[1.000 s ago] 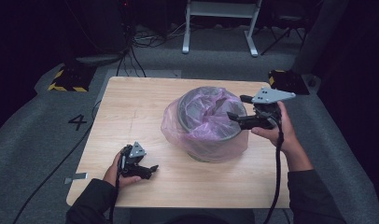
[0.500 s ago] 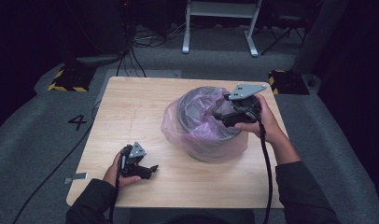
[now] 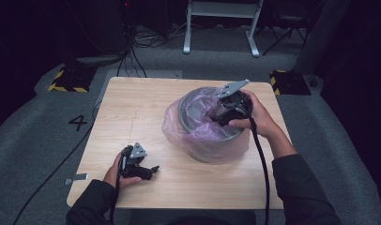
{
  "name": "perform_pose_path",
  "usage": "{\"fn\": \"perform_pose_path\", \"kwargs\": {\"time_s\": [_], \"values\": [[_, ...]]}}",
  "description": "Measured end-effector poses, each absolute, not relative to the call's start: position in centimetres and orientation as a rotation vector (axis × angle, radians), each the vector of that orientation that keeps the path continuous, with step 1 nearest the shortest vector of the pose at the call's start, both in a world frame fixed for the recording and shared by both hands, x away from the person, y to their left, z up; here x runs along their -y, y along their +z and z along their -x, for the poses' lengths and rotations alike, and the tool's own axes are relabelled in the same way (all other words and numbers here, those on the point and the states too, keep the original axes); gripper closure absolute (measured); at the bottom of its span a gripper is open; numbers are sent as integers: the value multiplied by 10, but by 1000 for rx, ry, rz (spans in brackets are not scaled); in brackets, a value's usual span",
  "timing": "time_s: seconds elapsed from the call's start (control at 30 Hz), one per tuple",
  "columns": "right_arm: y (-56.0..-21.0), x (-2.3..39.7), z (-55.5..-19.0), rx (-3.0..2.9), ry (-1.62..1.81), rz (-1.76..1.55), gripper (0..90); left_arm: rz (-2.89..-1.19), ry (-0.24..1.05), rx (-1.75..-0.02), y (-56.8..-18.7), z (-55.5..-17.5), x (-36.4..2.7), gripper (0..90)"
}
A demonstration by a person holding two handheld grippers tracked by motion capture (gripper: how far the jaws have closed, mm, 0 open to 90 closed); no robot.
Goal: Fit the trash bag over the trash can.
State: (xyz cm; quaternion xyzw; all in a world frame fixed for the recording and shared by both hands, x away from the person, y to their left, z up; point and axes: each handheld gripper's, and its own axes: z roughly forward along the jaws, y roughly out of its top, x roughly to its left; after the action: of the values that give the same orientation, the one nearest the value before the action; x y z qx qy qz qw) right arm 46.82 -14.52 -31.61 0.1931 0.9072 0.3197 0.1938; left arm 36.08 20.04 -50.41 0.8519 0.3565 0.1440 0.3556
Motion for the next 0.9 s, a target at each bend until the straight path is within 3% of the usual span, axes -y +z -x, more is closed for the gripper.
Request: {"fn": "perform_pose_path", "kwargs": {"time_s": [0.9], "values": [[-335,109,-484,-2819,219,-506,225,-2200,371,-920,-504,-361,-200,131]]}}
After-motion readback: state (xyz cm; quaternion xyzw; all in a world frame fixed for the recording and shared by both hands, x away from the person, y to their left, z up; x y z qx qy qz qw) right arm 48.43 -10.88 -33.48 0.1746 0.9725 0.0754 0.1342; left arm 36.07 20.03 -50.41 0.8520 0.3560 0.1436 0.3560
